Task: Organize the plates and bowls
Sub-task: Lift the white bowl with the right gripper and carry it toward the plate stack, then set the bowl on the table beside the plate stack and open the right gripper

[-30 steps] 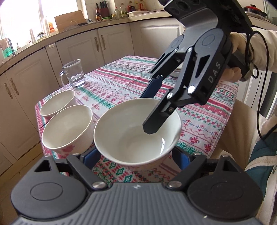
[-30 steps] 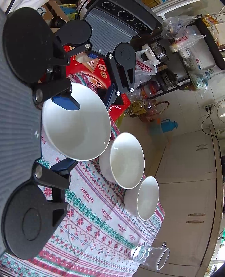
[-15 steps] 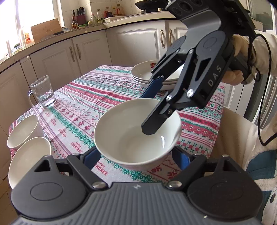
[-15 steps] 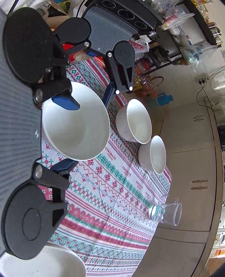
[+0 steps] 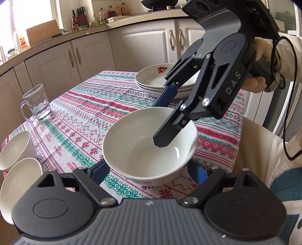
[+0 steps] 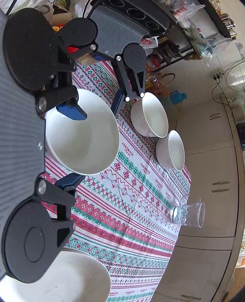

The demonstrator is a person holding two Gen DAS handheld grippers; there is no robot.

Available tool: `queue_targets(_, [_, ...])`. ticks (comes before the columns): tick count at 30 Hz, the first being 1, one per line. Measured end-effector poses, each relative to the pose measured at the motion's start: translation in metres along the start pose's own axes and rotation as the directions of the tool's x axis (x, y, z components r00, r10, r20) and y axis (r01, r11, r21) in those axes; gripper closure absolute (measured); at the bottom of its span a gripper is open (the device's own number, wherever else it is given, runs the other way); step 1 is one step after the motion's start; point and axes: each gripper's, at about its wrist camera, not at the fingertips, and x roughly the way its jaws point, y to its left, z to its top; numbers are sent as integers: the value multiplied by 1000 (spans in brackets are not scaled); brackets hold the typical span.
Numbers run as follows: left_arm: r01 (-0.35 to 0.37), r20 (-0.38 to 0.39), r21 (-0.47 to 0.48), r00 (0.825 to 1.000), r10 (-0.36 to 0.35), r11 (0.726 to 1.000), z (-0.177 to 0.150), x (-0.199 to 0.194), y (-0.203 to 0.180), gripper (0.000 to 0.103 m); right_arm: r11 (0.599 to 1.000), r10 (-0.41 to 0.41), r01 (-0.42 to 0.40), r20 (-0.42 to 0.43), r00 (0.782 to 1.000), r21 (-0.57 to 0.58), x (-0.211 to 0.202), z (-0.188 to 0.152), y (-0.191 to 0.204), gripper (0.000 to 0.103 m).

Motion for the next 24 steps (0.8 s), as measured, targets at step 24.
queue_targets(24, [2,-6,-59,1000,-2,998,-5,-7,0,7,999,-44,43,69,997,16,-3,4,1,0])
